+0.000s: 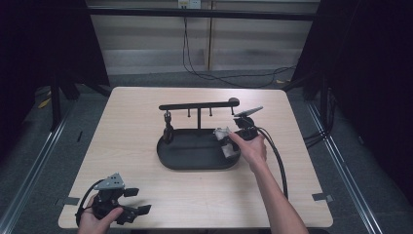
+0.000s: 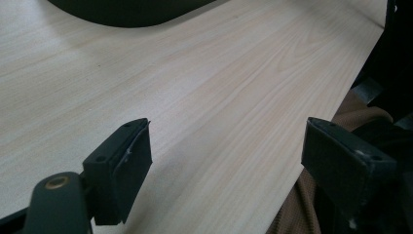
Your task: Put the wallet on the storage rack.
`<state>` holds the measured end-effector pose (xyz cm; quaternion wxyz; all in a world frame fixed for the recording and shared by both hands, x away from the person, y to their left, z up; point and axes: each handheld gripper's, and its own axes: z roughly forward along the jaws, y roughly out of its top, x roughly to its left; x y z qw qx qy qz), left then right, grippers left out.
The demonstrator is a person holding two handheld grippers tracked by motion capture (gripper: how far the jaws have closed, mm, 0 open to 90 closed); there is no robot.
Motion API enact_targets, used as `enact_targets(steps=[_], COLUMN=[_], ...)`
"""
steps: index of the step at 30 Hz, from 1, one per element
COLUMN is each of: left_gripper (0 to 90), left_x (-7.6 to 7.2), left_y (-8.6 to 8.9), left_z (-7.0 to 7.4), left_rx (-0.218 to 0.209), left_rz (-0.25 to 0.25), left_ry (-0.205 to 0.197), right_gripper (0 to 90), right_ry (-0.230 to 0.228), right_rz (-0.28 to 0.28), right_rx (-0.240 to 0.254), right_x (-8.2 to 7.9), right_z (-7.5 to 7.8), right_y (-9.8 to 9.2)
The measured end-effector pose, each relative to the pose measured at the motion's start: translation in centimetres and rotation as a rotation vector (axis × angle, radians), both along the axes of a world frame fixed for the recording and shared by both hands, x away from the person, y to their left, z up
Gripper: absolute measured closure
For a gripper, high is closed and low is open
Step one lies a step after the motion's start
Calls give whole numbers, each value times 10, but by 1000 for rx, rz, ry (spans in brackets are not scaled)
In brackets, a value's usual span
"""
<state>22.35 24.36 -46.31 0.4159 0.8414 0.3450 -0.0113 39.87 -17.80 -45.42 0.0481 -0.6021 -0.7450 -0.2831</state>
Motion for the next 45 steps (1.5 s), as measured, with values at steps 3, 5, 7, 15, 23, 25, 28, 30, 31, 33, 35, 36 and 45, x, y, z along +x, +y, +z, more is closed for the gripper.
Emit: enact_targets(steps=[3,5,7,15,23,25,28,30,31,33,35,36,45], left_gripper=[185,185,185,185,185,185,185,185,185,185,185,185,190], left_x=[0,0,0,0,0,0,0,-1,-1,-1,0,0,2], left_y=[0,0,0,0,0,0,0,-1,-1,-1,0,0,3], left_z=[0,0,0,0,-1,-1,-1,0,0,-1,-1,-1,-1], left_rx=[-1,-2,-2,-3,-4,-4,-4,-2,4,0,-3,-4,-6], left_rz=[2,0,1,0,2,2,2,-3,-8,-3,2,8,25], left_ry=[0,2,0,6,5,6,6,4,0,4,6,3,3], right_gripper=[318,317,317,305,286,272,262,259,256,254,243,241,233], right_ry=[11,13,17,11,18,1,-28,-36,-46,-48,-51,-55,-144], right_rz=[-2,0,-2,-3,22,24,26,33,38,28,21,24,26], right_rx=[-4,-15,-14,-30,-48,-47,-75,-68,-65,-56,-41,-37,-18], right_x=[0,1,1,3,5,4,3,2,2,1,0,-1,-14], right_z=[-5,-7,-9,-13,-18,-18,-12,-9,-8,-6,-4,-2,17], right_y=[2,3,4,5,8,8,9,9,7,4,0,-3,-26])
